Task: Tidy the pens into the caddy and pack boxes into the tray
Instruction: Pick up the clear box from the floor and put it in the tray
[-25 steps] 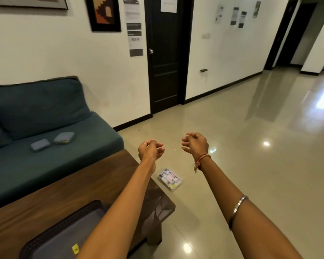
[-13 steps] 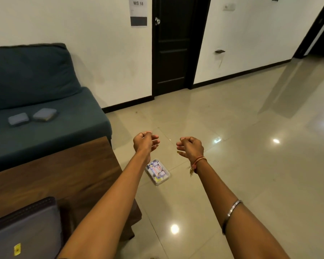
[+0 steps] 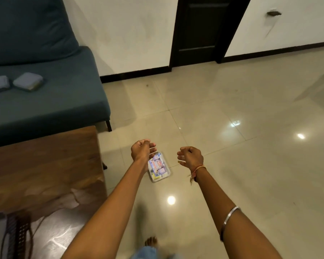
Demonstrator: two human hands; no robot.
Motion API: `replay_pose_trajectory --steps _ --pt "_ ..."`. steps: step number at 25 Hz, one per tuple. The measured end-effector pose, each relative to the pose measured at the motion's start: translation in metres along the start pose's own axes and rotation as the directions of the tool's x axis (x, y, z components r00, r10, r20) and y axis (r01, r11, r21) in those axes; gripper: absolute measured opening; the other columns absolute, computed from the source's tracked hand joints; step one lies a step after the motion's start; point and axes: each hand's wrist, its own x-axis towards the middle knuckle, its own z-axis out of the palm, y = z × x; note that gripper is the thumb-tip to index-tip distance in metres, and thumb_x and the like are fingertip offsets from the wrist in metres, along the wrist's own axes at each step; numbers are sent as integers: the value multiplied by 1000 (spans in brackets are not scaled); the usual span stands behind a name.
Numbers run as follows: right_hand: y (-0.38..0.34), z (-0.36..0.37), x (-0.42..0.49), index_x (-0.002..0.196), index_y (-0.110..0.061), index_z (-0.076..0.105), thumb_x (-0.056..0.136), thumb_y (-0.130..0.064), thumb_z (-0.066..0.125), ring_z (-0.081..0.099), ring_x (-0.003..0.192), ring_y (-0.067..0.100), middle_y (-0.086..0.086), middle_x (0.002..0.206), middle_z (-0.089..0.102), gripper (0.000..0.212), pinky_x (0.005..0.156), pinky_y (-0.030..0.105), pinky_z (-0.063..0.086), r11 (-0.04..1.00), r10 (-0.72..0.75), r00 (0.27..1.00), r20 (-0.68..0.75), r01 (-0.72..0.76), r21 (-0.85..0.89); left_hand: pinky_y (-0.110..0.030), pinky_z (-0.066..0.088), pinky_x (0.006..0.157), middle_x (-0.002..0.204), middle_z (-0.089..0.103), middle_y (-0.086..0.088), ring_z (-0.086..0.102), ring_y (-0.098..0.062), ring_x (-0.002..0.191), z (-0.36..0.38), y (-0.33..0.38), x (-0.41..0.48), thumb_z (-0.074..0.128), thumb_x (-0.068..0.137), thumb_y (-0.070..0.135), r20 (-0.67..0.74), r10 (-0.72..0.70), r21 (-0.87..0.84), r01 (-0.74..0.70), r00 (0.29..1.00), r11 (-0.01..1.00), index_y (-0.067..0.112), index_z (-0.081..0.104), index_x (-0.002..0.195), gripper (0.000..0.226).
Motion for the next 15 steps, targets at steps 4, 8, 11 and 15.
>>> replay_pose_trajectory --steps 4,8,11,15 --pt "-2 10 78 70 -18 57 89 -9 50 59 66 17 9 82 63 22 60 27 53 996 78 996 45 -76 -54 -14 46 38 73 62 -5 56 -15 56 30 -13 66 49 92 10 -90 -41 20 42 995 999 13 55 82 12" --pt "31 31 170 68 -17 57 88 -6 48 57 61 15 7 75 63 24 56 25 49 981 175 982 75 -167 -96 -24 46 54 69 61 -4 55 -17 57 52 -47 155 48 92 6 -151 -33 61 42 988 997 15 55 80 16" --pt "86 53 233 68 -17 57 88 -4 50 56 63 18 12 80 62 25 57 26 50 952 294 952 84 -284 -114 -20 46 48 57 64 1 57 -14 51 54 -87 236 48 90 2 -162 -32 114 50 986 992 16 55 77 20" --pt "178 91 318 69 -17 57 88 -4 51 56 66 23 16 84 62 24 56 27 49 925 374 927 40 -369 -90 -10 43 37 40 63 10 55 1 33 53 -163 353 49 90 -1 -119 -4 224 31 993 974 16 54 72 25"
